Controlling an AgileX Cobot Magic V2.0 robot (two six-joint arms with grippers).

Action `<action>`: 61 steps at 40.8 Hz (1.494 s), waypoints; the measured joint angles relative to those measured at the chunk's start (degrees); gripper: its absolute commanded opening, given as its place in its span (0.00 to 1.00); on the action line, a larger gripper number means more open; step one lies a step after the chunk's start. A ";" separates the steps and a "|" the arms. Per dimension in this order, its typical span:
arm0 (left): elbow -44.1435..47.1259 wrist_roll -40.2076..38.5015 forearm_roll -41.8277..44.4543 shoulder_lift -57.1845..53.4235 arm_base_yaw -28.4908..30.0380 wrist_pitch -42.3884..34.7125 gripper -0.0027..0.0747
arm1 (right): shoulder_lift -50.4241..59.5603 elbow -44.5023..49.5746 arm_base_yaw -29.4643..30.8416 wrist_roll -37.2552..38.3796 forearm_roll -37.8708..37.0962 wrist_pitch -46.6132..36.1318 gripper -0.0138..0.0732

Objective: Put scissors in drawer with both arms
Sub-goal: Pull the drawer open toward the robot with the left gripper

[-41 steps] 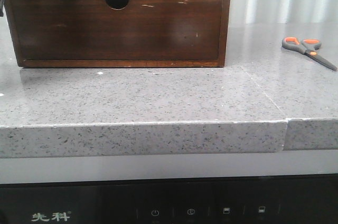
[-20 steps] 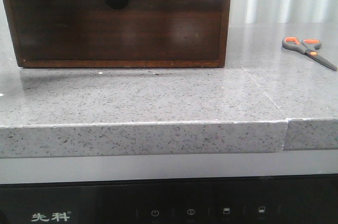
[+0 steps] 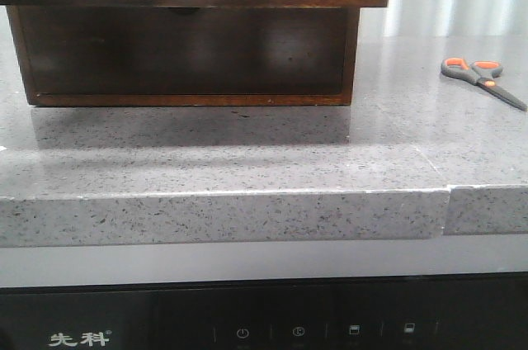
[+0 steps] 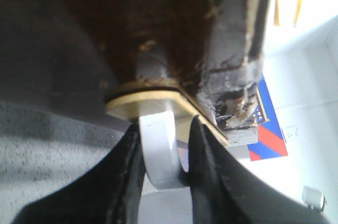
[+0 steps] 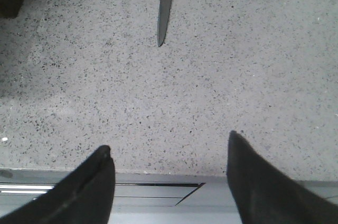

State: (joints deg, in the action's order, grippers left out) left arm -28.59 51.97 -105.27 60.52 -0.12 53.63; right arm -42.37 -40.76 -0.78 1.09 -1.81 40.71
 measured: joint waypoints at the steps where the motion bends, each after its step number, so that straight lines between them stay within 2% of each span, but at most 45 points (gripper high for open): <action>1: 0.35 0.00 0.12 -0.70 0.00 0.00 0.14 | 0.00 0.00 0.00 0.00 0.00 0.00 0.72; 5: 0.87 -0.40 0.39 -2.15 0.00 -0.20 0.15 | 0.00 0.00 0.00 0.00 0.00 0.00 0.72; 8: 0.87 -0.41 0.53 -2.42 0.00 -0.55 0.19 | 0.00 0.00 0.00 0.00 0.00 0.00 0.72; 18: 0.87 2.29 3.15 -3.28 0.00 0.51 0.55 | 0.00 0.00 0.00 0.00 0.00 0.00 0.72; 22: 0.87 2.73 3.92 -3.49 0.00 1.13 0.61 | 0.00 0.00 0.00 0.00 0.00 0.00 0.72; 34: 0.87 3.20 7.36 -3.63 -0.21 1.66 0.61 | 0.00 0.00 0.00 0.00 0.00 0.00 0.72; 44: 5.07 3.12 10.50 -4.04 -0.21 3.27 0.61 | 0.00 0.00 0.00 0.00 0.00 0.00 0.72; 51: 4.85 1.71 15.21 -8.90 -0.21 4.61 0.60 | 0.00 0.00 0.00 0.00 0.00 0.00 0.72; 56: 1.22 -5.05 25.26 -14.53 -0.21 4.83 0.60 | 0.00 0.00 0.00 0.00 0.00 0.00 0.72; 61: -5.44 -16.89 43.63 -19.98 -0.21 5.13 0.60 | 0.00 0.00 0.00 0.00 0.00 0.00 0.72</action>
State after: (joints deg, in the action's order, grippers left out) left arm -34.03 35.08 -61.63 40.54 -0.34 58.76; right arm -42.37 -40.76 -0.78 1.09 -1.81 40.71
